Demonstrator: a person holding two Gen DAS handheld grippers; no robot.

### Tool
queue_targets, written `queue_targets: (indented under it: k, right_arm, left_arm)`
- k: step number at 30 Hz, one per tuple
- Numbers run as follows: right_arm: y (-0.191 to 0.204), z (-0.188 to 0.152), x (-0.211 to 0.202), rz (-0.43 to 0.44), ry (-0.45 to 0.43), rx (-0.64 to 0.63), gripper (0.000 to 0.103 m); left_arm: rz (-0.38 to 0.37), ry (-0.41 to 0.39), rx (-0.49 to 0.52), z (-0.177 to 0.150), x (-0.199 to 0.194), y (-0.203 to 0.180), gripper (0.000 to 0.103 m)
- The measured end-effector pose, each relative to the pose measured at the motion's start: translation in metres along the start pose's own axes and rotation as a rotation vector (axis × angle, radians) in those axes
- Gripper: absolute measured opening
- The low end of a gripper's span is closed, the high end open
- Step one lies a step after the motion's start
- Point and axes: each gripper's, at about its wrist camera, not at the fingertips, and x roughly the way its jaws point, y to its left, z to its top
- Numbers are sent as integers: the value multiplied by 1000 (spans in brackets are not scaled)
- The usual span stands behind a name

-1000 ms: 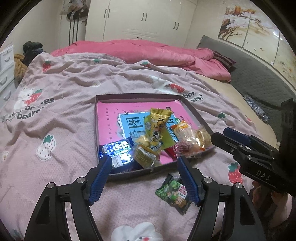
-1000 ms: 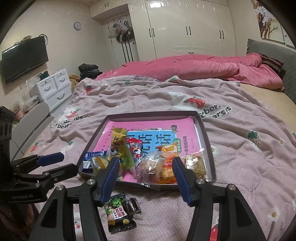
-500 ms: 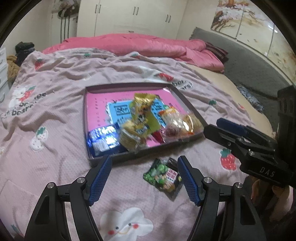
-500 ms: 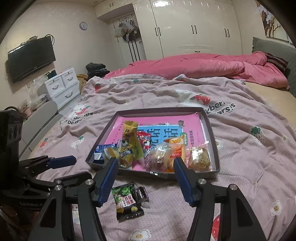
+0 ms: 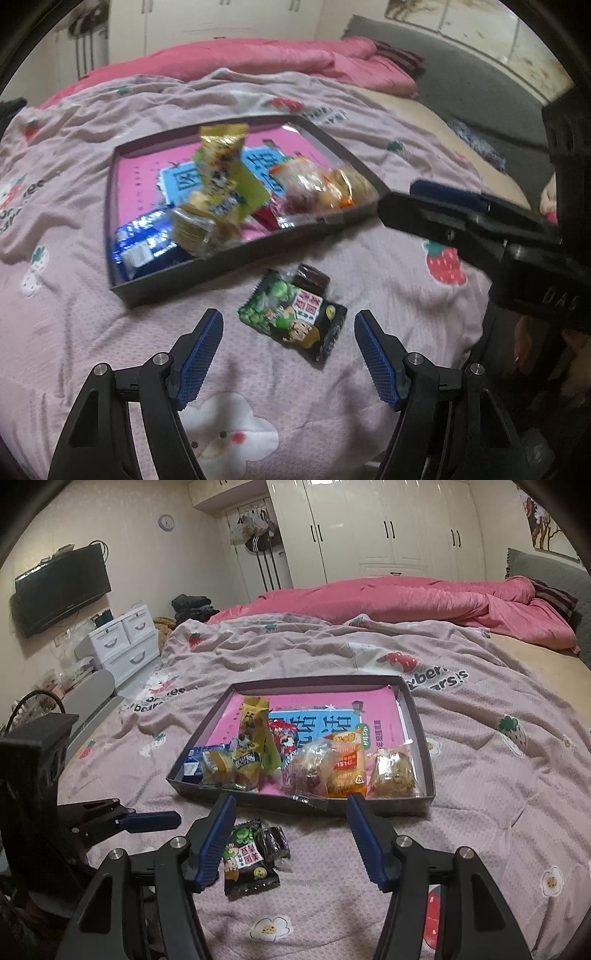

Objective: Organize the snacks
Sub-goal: 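Move the left tool to the green pea packet while the right tool approaches the dark chocolate, then grasp the green pea packet with the left tool while the right tool grasps the dark wrapped chocolate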

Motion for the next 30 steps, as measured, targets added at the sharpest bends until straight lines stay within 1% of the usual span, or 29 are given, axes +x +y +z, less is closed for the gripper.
queue_targets:
  k: [4, 7, 11, 16, 20, 23, 30]
  right_arm:
    - [-1, -2, 4, -8, 17, -3, 62]
    - [-1, -5, 9, -5, 39, -8, 62]
    - [1, -10, 19, 0, 83, -28, 62]
    - [1, -20, 36, 13, 158, -47, 62]
    - [1, -25, 45, 19, 188, -64, 62]
    - [0, -29, 53, 23, 210, -73, 62]
    - [0, -30, 69, 27, 244, -103, 62]
  left_arm:
    - [-25, 25, 34, -4, 9, -3, 78]
    - [-28, 38, 50, -5, 17, -2, 78]
    - [-19, 49, 68, -4, 28, 2, 78]
    - [-21, 70, 72, -2, 40, 8, 78]
    - [-29, 88, 82, -2, 51, 7, 78]
    - [-34, 90, 91, -1, 55, 7, 78]
    - [-74, 80, 73, 0, 58, 13, 78]
